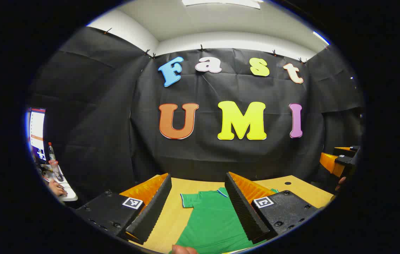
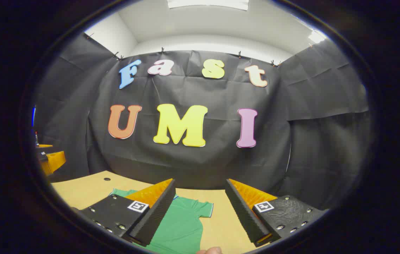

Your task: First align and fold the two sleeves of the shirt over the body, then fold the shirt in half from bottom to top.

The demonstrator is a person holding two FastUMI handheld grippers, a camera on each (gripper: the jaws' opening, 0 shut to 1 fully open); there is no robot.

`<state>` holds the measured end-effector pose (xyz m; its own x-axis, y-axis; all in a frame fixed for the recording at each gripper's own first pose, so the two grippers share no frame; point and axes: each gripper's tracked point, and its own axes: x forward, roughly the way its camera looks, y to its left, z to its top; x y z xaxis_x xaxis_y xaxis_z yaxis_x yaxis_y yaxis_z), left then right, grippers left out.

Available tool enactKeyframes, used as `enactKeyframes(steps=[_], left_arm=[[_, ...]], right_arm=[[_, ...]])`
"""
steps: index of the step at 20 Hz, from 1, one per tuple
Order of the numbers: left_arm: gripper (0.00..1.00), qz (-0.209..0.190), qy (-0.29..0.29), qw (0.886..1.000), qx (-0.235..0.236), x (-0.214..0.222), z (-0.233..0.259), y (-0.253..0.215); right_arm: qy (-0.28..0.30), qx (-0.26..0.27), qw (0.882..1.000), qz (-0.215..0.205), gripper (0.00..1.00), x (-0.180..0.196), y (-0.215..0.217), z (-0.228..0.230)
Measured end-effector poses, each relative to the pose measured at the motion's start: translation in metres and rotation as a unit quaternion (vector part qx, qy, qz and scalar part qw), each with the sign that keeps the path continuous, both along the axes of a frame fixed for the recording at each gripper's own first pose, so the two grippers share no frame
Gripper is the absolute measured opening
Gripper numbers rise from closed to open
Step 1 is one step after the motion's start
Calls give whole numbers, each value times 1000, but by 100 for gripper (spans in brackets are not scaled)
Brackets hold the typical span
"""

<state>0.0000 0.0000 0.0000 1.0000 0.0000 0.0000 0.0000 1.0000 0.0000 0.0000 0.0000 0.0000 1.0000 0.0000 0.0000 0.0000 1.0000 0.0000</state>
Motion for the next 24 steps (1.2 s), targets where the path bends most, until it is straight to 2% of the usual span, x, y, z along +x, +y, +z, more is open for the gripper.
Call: enactKeyframes(steps=[2,5,6,11,12,19,21,23,24], left_arm=[[100,-5,-7,1000,4,9,3,-3],[94,-15,3,1000,1,25,-6,-14],[98,-18,6,1000,0,28,-9,-16],[100,-24,16,1000,-1,40,-16,-23],[98,-24,15,1000,0,43,-16,-24],[98,-28,13,999,6,57,-17,-26],[98,-31,16,999,4,60,-19,-28],[100,-35,24,999,-1,62,-23,-31],[100,-38,30,999,-4,63,-26,-33]], right_arm=[[9,1,1000,2,93,13,3,-6],[19,-8,1000,7,93,28,6,-12],[21,-9,1000,7,93,31,6,-12],[31,-15,999,9,96,40,5,-19],[32,-17,999,10,93,42,5,-19],[38,-22,999,14,93,54,6,-22],[37,-26,999,16,96,58,7,-22],[33,-29,999,19,93,74,4,-19],[32,-31,999,15,93,94,-2,-16]])
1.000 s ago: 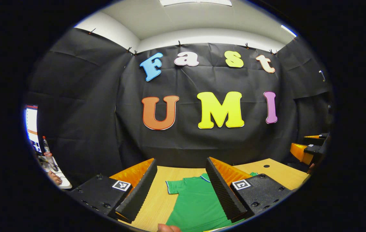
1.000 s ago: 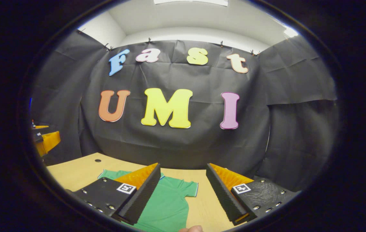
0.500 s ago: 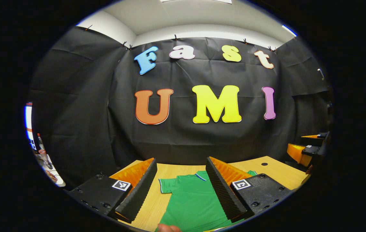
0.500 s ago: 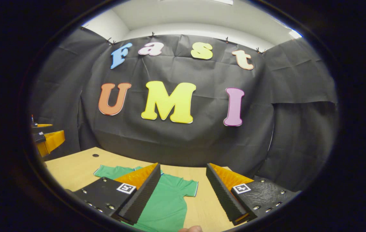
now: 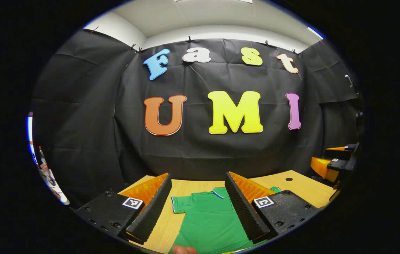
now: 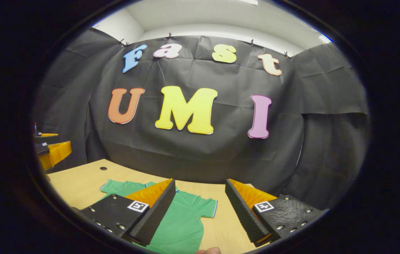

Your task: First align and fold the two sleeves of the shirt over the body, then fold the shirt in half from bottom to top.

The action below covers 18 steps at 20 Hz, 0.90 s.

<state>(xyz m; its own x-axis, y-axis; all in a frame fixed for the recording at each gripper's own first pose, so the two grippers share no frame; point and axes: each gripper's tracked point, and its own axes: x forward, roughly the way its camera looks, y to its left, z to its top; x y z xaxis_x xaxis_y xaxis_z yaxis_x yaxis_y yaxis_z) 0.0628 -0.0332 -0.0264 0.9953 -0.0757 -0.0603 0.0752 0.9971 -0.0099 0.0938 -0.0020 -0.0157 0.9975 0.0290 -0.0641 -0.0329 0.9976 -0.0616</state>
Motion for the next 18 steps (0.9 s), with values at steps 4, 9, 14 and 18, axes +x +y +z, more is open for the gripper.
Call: enactKeyframes(steps=[4,9,14,18], left_arm=[[98,-10,24,1000,-5,7,-13,-7],[98,-14,51,999,-4,20,-23,-5],[98,1,93,996,10,30,-51,10],[98,10,111,994,6,35,-61,14]], right_arm=[[120,34,991,46,93,109,-5,-47],[284,32,958,-19,94,239,-53,-189],[351,19,935,-43,94,275,-61,-274],[382,4,923,-47,94,276,-64,-317]])
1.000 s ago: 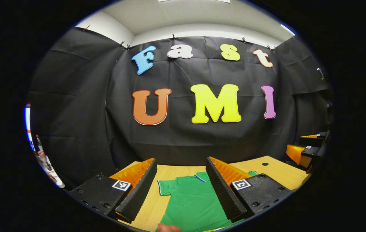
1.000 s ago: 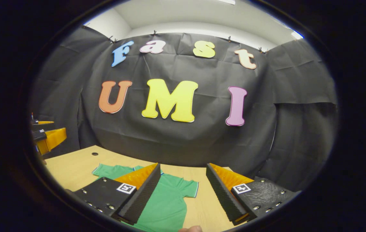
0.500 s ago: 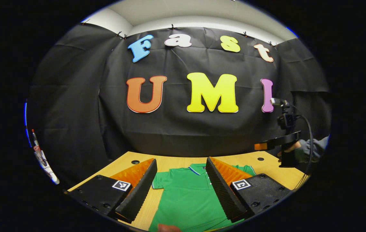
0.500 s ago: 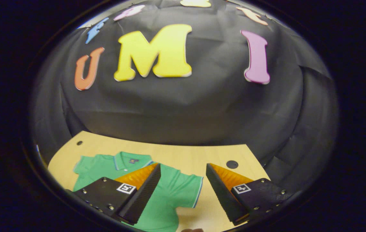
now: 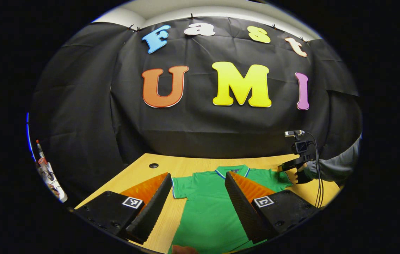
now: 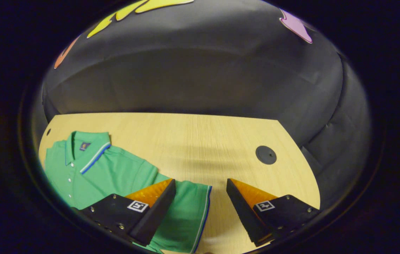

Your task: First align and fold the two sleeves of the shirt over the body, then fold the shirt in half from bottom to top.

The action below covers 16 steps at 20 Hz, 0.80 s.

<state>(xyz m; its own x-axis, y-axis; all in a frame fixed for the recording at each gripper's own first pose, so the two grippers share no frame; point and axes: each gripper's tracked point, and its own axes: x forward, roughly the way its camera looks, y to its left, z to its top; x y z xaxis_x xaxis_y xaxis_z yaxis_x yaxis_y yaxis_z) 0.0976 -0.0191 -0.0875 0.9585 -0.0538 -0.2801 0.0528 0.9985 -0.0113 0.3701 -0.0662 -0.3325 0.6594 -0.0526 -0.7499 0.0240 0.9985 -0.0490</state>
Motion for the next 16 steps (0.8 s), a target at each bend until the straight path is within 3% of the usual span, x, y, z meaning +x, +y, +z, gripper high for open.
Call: enactKeyframes(steps=[2,4,6,7,9,16], left_arm=[[98,1,2,1000,2,1,-2,2],[98,1,6,1000,1,2,-7,2],[98,2,11,1000,0,3,-10,1],[98,3,12,1000,-1,3,-11,0],[98,4,11,1000,1,4,-10,0],[98,15,10,1000,3,4,-10,8]], right_arm=[[1,38,999,-5,96,0,8,-2],[18,42,999,-15,56,-4,12,-2],[20,12,1000,-20,16,-9,10,2],[15,0,1000,-18,4,-4,10,2],[11,-4,1000,-10,1,0,17,2],[-37,64,997,-8,1,-3,47,44]])
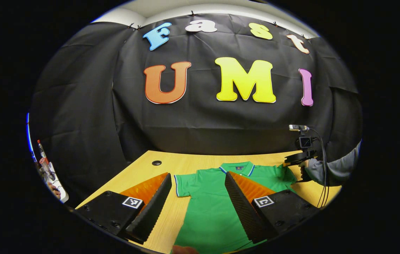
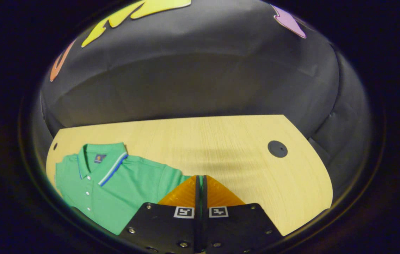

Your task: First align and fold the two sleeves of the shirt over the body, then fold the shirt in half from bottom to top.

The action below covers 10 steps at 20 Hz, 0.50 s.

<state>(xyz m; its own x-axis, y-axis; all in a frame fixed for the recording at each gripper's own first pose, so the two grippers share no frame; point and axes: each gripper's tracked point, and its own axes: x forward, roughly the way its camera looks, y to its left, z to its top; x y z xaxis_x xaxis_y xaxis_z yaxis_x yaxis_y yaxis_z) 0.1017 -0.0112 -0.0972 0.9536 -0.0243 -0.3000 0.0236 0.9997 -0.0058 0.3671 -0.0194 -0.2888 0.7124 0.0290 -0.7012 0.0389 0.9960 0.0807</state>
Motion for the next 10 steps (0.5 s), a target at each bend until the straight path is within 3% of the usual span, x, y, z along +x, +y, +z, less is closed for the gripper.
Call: enactKeyframes(steps=[10], left_arm=[[98,-4,-7,1000,-5,-7,6,-7]], right_arm=[[-29,53,994,88,1,-50,99,29]])
